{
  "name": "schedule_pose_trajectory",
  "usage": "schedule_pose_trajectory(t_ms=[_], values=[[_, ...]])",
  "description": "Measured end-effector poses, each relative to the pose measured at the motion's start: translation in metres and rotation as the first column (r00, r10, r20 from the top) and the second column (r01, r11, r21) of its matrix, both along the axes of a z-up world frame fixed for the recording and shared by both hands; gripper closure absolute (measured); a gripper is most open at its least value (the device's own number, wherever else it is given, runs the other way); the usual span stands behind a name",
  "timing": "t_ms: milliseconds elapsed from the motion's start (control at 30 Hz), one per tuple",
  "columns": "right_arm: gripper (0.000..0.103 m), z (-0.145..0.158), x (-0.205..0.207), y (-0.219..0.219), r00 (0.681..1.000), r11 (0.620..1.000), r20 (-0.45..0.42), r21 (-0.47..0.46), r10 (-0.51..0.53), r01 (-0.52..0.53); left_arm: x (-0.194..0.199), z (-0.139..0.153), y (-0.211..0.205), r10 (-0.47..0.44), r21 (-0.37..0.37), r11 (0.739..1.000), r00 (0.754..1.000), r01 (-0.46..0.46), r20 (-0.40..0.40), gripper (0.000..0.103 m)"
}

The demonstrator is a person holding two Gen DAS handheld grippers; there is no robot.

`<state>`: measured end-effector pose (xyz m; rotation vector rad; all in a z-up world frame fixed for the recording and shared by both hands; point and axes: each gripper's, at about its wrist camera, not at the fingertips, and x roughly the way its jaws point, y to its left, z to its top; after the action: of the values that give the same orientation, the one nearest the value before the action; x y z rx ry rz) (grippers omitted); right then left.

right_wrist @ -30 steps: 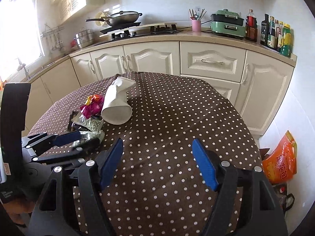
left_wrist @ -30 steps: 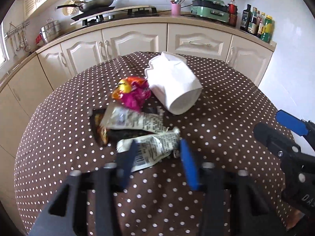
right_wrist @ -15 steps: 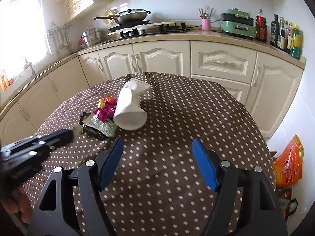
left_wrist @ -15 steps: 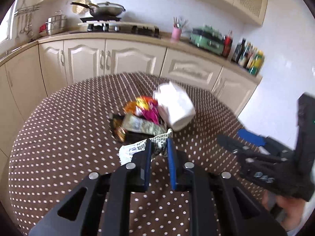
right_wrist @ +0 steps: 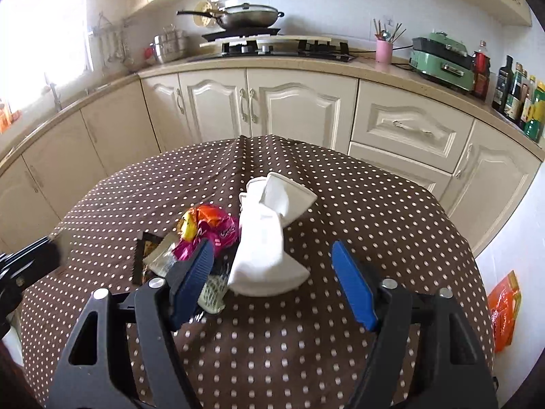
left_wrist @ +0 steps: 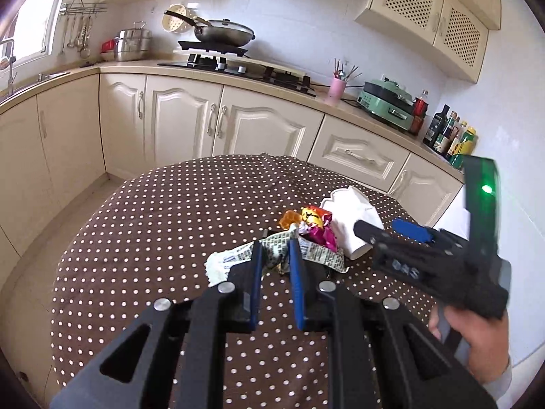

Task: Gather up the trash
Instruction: 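Grasp the white paper cup with the right gripper while the left grasps the silver wrapper, then carry both items over the bucket and open both grippers to drop them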

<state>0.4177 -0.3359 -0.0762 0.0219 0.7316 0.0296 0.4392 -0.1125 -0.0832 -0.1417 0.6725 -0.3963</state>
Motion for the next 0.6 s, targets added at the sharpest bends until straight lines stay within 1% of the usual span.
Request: schedule_pose_trajectory(t_ms=[33,67,100,133,300,400,500,600], values=[[0.063,-0.004,0.004,0.001,1.000,1.000,-0.027,-0.002,0.008,-0.008,-0.001,0.000,0.003,-0.001,-0.005,1.000,1.000,0.001,-0.001,0.088],[0.064,-0.004,0.003,0.001,1.000,1.000,-0.024,-0.006,0.011,-0.011,-0.003,0.001,0.006,-0.003,-0.010,1.000,1.000,0.003,0.000,0.088],[0.068,-0.004,-0.001,0.002,1.000,1.000,-0.023,-0.016,0.014,-0.015,-0.007,0.002,0.008,-0.006,-0.012,1.000,1.000,0.006,0.003,0.088],[0.074,-0.003,-0.006,0.002,1.000,1.000,-0.018,-0.013,0.014,-0.014,-0.010,0.003,0.011,-0.006,-0.012,1.000,1.000,0.006,0.008,0.088],[0.074,0.009,-0.046,0.008,0.999,1.000,0.039,-0.014,0.001,-0.001,-0.030,0.011,0.029,-0.007,-0.030,1.000,0.999,0.008,0.031,0.088],[0.074,0.023,-0.075,0.023,0.996,1.000,0.085,-0.004,0.026,-0.025,-0.047,0.017,0.047,0.001,-0.051,0.999,0.999,0.001,0.042,0.088],[0.074,0.039,-0.100,0.048,0.989,0.997,0.127,0.006,0.079,-0.080,-0.066,0.020,0.068,0.020,-0.064,0.998,0.999,-0.017,0.049,0.088],[0.074,0.052,-0.124,0.087,0.973,0.985,0.160,0.020,0.165,-0.171,-0.083,0.022,0.091,0.050,-0.076,0.996,0.997,-0.046,0.053,0.089]])
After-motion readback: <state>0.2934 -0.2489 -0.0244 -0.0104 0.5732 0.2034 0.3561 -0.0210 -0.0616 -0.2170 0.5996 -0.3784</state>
